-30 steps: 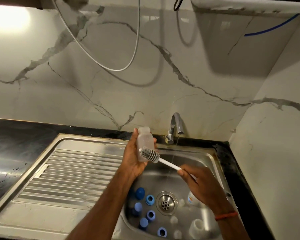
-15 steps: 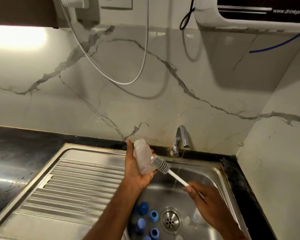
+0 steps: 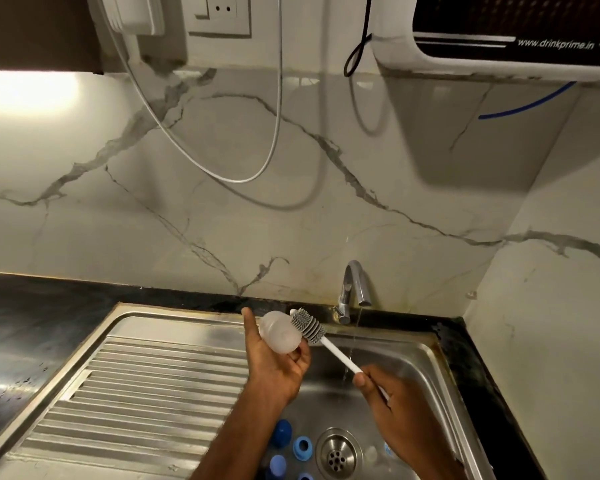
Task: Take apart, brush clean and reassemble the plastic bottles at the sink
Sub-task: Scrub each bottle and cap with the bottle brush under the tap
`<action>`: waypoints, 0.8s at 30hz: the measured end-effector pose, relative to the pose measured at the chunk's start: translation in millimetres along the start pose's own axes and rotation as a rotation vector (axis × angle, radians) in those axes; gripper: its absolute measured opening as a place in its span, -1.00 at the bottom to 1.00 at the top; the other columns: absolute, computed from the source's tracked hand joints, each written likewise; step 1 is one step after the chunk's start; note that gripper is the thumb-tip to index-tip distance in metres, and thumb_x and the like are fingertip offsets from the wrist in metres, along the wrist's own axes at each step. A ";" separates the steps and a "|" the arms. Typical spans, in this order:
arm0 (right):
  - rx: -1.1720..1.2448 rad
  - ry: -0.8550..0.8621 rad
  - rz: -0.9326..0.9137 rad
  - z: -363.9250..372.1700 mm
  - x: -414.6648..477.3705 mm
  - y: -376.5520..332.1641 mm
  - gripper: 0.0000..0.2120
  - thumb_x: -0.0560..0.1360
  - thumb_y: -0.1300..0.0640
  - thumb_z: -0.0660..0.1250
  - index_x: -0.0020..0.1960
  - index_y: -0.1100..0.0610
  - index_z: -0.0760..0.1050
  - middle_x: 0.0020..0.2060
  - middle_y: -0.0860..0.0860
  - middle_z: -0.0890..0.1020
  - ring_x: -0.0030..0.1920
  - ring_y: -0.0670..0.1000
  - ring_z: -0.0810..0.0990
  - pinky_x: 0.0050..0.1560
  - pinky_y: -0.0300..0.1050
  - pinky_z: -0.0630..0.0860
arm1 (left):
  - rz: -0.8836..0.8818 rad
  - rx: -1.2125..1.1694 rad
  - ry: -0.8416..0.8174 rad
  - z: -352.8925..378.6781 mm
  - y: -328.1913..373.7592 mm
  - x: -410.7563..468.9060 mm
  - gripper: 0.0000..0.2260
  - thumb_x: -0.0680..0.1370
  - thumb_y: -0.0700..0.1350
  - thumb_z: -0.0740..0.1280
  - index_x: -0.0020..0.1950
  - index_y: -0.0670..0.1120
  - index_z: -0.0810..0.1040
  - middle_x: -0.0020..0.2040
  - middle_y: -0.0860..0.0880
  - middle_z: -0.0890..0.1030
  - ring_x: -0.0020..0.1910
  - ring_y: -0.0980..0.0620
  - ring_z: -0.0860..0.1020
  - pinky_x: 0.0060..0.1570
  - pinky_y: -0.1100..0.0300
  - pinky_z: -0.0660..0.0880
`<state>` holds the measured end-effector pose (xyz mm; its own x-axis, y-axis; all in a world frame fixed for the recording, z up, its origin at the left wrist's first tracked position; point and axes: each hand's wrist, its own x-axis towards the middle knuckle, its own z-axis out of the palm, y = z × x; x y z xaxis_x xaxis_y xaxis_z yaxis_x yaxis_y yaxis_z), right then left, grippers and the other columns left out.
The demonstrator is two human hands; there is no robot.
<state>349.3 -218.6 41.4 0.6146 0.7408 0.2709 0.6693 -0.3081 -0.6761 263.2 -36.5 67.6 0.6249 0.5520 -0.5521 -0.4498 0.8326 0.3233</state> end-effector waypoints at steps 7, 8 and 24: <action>-0.085 -0.047 -0.076 6.7 -1.9 -13.7 -0.76 0.62 -0.17 0.14 -0.03 -0.10 0.52 -0.38 -0.08 0.54 -0.26 -0.09 0.55 -0.35 -0.29 0.41 | 0.061 0.005 0.010 0.8 -8.2 1.1 -0.64 0.56 0.10 0.36 0.17 -0.15 0.53 -0.07 -0.19 0.57 -0.16 -0.07 0.55 -0.31 0.16 0.58; -0.092 -0.065 -0.086 5.0 -2.3 -12.3 -0.75 0.61 -0.19 0.13 -0.04 -0.10 0.51 -0.38 -0.09 0.53 -0.27 -0.09 0.54 -0.35 -0.29 0.40 | 0.067 -0.001 0.024 0.8 -6.9 1.6 -0.65 0.56 0.10 0.36 0.16 -0.15 0.53 -0.06 -0.19 0.56 -0.15 -0.07 0.54 -0.29 0.16 0.58; -0.156 0.014 -0.069 -7.4 1.5 0.0 -0.79 0.60 -0.14 0.16 -0.07 -0.12 0.53 -0.49 -0.14 0.42 -0.33 -0.16 0.51 -0.40 -0.34 0.31 | 0.094 0.081 0.046 0.7 -11.6 6.2 -0.60 0.55 0.12 0.37 0.22 -0.15 0.50 0.00 -0.22 0.58 -0.11 -0.09 0.58 -0.32 0.14 0.62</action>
<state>353.3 -221.9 46.9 0.5696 0.7557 0.3233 0.7665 -0.3463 -0.5410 272.8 -42.8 60.9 0.5517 0.6267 -0.5503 -0.4508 0.7792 0.4355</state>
